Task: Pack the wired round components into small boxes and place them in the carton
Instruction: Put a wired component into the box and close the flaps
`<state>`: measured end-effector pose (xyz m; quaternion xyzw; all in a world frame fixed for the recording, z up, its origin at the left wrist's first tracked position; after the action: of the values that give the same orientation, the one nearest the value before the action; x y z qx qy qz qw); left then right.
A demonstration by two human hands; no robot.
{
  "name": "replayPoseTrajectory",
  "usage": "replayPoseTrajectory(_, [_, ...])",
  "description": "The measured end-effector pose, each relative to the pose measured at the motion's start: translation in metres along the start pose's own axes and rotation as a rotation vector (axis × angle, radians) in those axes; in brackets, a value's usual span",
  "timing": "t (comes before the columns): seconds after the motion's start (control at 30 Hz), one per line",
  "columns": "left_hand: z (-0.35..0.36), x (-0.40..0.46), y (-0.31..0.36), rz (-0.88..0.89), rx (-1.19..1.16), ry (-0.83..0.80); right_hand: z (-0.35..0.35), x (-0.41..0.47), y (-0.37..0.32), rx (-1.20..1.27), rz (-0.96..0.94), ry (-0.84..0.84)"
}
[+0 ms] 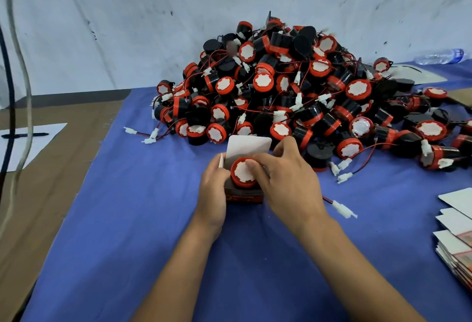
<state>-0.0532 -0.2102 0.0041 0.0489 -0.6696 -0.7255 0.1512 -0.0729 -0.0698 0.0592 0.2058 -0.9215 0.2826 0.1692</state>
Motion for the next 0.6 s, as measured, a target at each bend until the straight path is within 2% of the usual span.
replayPoseTrajectory(0.17, [-0.001,0.002,-0.006,0.008,0.113,0.057,0.006,-0.002,-0.011,-0.124,0.015,-0.074])
replayPoseTrajectory(0.27, [-0.003,0.003,-0.010,-0.011,0.166,0.098,-0.013,0.002,-0.007,-0.141,0.034,-0.097])
replayPoseTrajectory(0.37, [-0.005,0.004,-0.011,-0.042,0.191,0.127,-0.038,0.007,0.007,-0.286,0.099,-0.187])
replayPoseTrajectory(0.5, [-0.005,0.004,-0.014,-0.070,0.208,0.136,-0.047,0.007,-0.020,-0.244,0.017,-0.173])
replayPoseTrajectory(0.6, [-0.004,0.002,-0.013,-0.063,0.203,0.124,-0.023,0.003,-0.042,-0.261,-0.064,-0.328])
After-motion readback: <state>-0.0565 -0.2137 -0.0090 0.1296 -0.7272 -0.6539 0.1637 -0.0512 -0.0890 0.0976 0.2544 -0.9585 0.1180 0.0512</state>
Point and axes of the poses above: each hand's wrist, its own x-axis towards the middle knuckle, its own z-axis out of the palm, y = z × x, the point moved 7 cm from there along x, towards the middle knuckle, and after that the axes turned 3 degrees about x, right-handed, at the moved point
